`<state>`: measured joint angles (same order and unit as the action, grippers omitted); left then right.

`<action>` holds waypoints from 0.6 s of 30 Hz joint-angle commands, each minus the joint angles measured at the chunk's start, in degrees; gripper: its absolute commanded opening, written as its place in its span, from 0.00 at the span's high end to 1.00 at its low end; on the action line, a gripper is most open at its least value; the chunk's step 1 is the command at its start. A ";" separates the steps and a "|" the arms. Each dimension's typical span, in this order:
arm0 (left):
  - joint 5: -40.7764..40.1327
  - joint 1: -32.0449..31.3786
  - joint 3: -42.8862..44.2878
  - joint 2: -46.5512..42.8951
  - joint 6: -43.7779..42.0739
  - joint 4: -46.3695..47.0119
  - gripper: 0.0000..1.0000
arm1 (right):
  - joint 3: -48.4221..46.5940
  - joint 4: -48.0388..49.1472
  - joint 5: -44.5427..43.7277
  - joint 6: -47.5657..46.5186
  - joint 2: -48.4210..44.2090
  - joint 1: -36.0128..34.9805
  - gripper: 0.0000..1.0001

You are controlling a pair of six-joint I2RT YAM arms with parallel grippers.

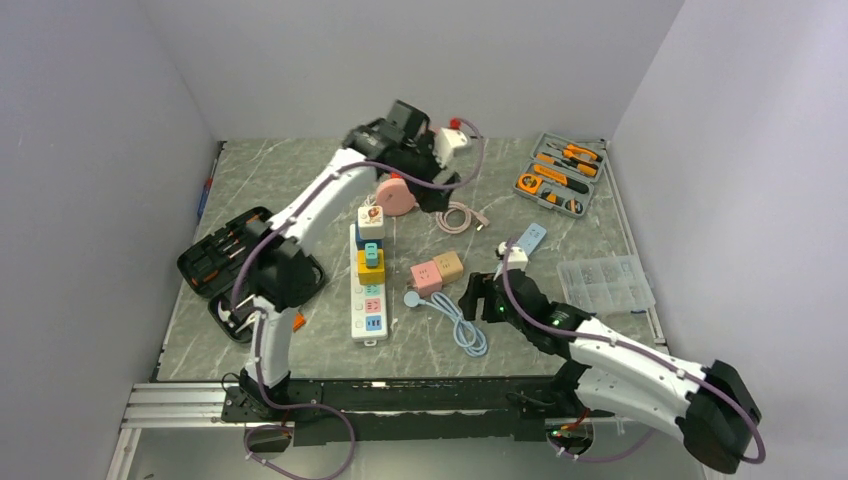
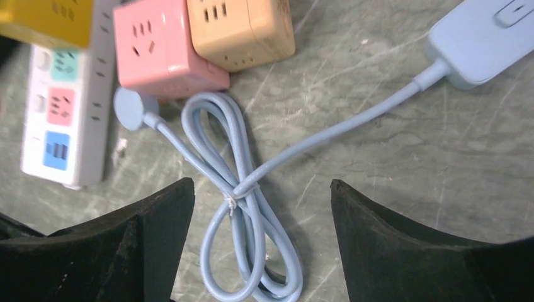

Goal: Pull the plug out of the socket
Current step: Place the socket at the center of the board, then move the socket to the center of the board.

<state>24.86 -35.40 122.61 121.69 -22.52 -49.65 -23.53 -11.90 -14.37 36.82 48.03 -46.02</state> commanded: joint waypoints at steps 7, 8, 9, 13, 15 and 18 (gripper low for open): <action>0.67 11.31 -4.85 -18.13 -1.68 -24.11 0.01 | -5.71 9.99 2.84 -6.49 15.03 -5.89 0.19; 1.11 12.40 -6.15 -18.89 -1.79 -25.68 0.01 | -6.08 10.65 3.16 -6.76 16.78 -6.23 0.20; 1.48 13.35 -7.46 -19.66 -2.01 -27.07 0.01 | -6.19 11.25 3.68 -7.17 17.87 -6.53 0.20; 1.19 15.66 -13.11 -23.25 -2.99 -29.70 0.01 | -6.72 11.22 2.47 -8.20 21.94 -7.96 0.23; -0.37 15.89 -16.01 -25.74 -2.72 -28.96 0.01 | -6.51 10.39 1.42 -7.56 23.47 -8.13 0.26; -2.54 15.90 -20.59 -29.85 -1.80 -26.55 0.01 | -4.94 8.92 -0.11 -4.93 23.48 -8.11 0.34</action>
<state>24.12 -19.42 105.03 99.42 -24.32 -75.75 -28.67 -3.11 -13.15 29.71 70.83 -53.63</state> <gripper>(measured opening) 0.994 0.709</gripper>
